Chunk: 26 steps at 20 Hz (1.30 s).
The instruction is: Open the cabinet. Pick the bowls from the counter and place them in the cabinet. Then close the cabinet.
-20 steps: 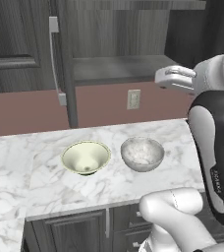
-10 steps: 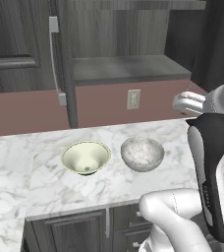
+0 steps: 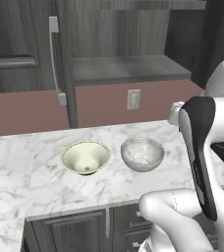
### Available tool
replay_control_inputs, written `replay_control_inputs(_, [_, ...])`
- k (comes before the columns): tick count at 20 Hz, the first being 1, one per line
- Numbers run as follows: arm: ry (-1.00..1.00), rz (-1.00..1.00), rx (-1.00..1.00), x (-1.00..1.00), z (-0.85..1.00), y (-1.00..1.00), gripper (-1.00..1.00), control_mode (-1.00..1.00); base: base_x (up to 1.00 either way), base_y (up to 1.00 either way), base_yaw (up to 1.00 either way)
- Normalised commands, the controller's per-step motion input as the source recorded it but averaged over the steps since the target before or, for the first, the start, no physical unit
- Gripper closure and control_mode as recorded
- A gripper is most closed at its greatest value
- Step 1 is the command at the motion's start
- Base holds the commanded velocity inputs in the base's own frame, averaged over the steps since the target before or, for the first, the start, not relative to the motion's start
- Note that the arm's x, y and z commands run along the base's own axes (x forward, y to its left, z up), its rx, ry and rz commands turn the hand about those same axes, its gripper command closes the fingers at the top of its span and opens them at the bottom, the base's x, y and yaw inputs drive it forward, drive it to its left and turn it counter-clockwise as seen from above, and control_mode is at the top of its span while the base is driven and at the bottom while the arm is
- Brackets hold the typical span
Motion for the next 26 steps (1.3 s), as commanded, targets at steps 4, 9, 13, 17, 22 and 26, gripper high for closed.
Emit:
replay_control_inputs(4, [-0.11,0.00,0.04,0.00,-0.61,-0.04,-1.00,-1.00,0.00,0.00,0.00])
replay_control_inputs(9, [-0.19,0.00,0.00,0.00,-0.62,0.00,-1.00,-1.00,0.00,0.00,0.00])
replay_control_inputs(13, [-0.01,0.00,0.00,0.08,-0.29,-0.13,-1.00,-1.00,0.00,0.00,0.00])
replay_control_inputs(17, [0.18,0.00,0.00,0.06,-0.24,-0.39,-1.00,-1.00,0.00,0.00,0.00])
replay_control_inputs(22, [0.33,0.00,0.02,0.14,-0.25,-0.06,-1.00,-1.00,0.00,0.00,0.00])
replay_control_inputs(26, [0.26,0.00,0.03,0.11,-0.27,0.00,-1.00,-1.00,0.00,0.00,0.00])
